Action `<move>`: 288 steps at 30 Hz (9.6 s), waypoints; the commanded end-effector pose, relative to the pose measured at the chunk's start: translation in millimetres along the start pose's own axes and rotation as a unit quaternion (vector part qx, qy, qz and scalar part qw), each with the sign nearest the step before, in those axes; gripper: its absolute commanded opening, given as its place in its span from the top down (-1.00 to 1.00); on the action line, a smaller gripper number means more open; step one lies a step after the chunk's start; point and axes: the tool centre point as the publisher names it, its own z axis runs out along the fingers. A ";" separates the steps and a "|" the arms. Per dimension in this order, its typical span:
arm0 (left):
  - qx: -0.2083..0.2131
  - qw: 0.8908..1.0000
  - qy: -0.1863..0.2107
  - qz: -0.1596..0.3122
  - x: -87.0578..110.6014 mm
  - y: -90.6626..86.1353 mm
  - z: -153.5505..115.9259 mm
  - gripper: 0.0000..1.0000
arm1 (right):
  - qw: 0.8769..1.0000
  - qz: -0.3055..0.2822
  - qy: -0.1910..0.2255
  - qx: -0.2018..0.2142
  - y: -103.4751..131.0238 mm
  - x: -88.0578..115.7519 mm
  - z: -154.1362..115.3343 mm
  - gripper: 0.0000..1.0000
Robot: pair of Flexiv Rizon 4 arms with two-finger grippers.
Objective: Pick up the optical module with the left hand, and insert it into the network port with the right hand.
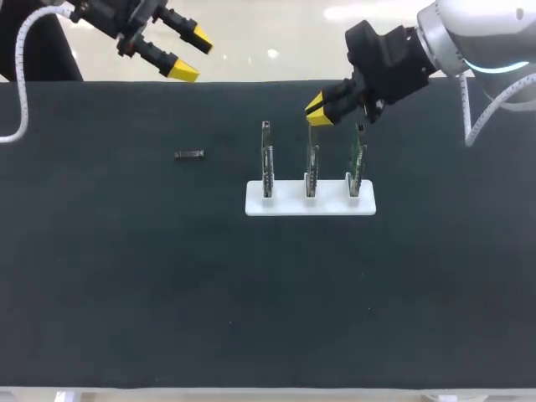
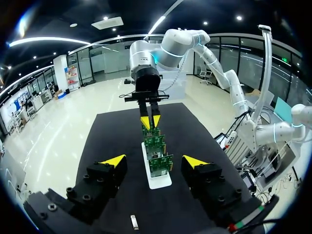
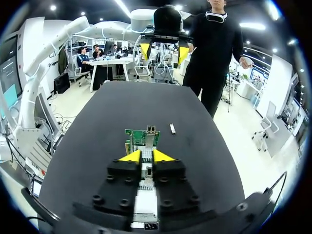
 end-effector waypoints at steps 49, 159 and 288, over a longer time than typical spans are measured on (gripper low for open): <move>0.002 1.000 0.001 0.000 -0.4 1.3 -0.3 -1.00 | 1.000 -0.012 -0.002 -0.002 -1.4 20.6 10.5 1.00; -0.093 0.942 0.304 -0.109 122.2 62.3 6.6 -1.00 | 0.999 -0.011 0.016 -0.030 -4.4 51.8 -155.7 -1.00; -0.087 0.901 0.410 -0.111 277.0 54.5 60.4 0.47 | 0.999 -0.011 0.016 -0.030 -4.4 51.8 -155.7 -1.00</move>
